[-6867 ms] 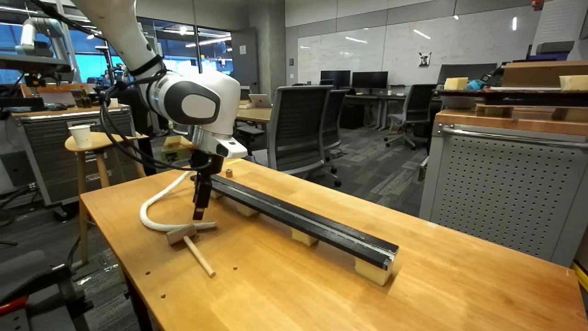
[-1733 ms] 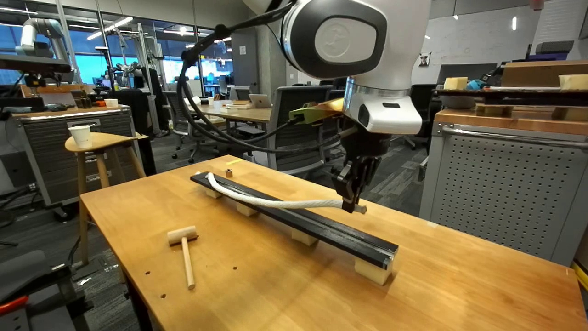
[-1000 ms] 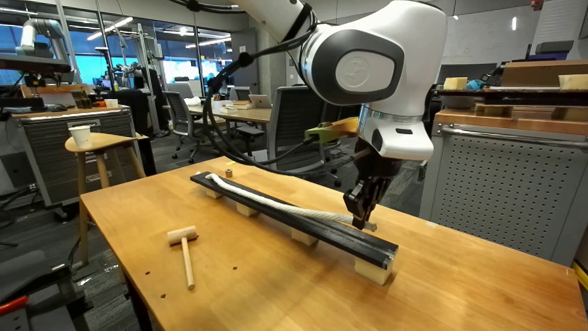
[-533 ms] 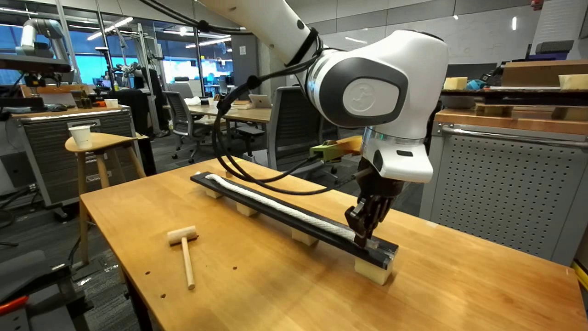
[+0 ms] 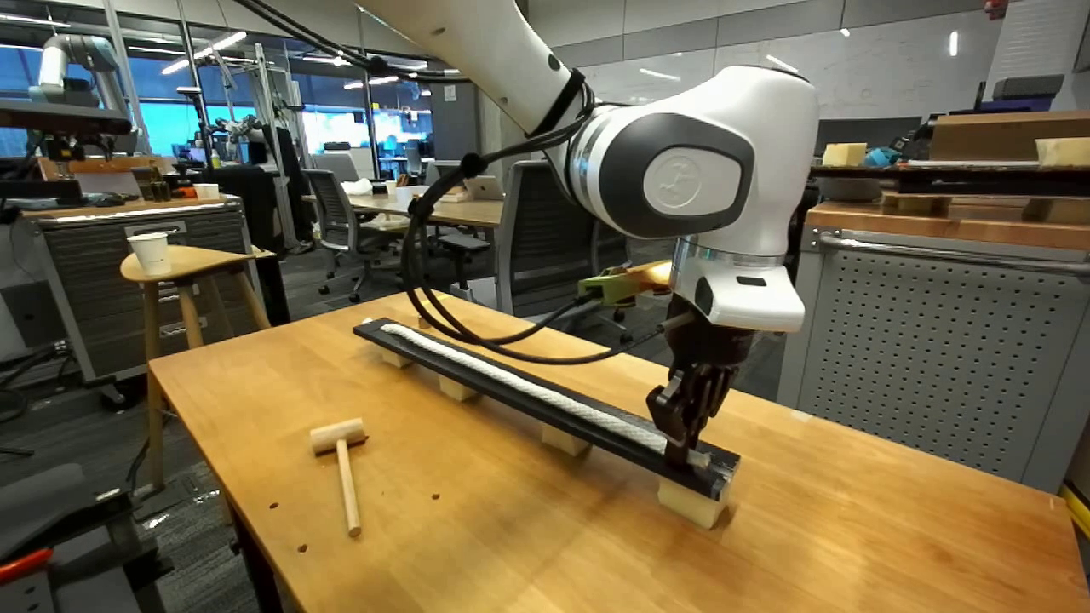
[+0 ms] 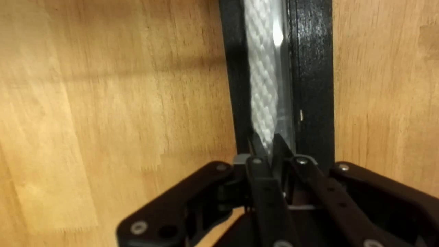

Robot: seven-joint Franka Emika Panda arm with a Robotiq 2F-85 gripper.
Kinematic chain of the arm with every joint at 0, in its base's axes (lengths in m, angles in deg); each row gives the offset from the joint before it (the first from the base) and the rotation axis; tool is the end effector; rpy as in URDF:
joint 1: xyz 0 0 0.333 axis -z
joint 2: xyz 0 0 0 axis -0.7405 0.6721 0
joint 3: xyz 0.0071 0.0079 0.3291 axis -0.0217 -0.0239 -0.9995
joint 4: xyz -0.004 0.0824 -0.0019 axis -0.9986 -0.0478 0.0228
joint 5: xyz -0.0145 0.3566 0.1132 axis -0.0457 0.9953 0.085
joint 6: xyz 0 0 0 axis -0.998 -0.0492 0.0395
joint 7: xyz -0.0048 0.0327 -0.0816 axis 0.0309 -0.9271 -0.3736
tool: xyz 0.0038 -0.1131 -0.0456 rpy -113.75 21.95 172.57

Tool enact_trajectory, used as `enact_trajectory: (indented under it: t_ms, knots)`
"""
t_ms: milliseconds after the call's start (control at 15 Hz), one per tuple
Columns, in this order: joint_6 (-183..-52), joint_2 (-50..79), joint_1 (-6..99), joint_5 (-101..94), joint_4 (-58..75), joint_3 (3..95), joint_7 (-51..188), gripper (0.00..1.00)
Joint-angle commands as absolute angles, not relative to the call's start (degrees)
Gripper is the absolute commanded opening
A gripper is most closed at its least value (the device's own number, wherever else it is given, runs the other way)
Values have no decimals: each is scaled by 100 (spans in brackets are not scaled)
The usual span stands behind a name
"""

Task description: Lay the white rope on the black board

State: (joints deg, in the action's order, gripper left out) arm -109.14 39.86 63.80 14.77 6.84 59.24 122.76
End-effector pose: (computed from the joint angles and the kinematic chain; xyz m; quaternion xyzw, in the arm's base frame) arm 0.6075 -0.3133 0.2193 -0.6685 0.7423 0.0436 0.0133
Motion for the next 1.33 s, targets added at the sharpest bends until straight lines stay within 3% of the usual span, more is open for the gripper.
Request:
enact_trajectory:
  t_ms: [0,733,800,867,1267]
  knots:
    - [-11034,4179,6203,1128,363,6085,12366,3]
    - [-11250,4268,6123,840,483,6124,12376,3]
    - [-11256,4271,6117,831,486,6133,12383,27]
    - [-11257,4268,6120,836,486,6130,12378,37]
    - [-11287,4263,6099,747,472,6230,12406,81]
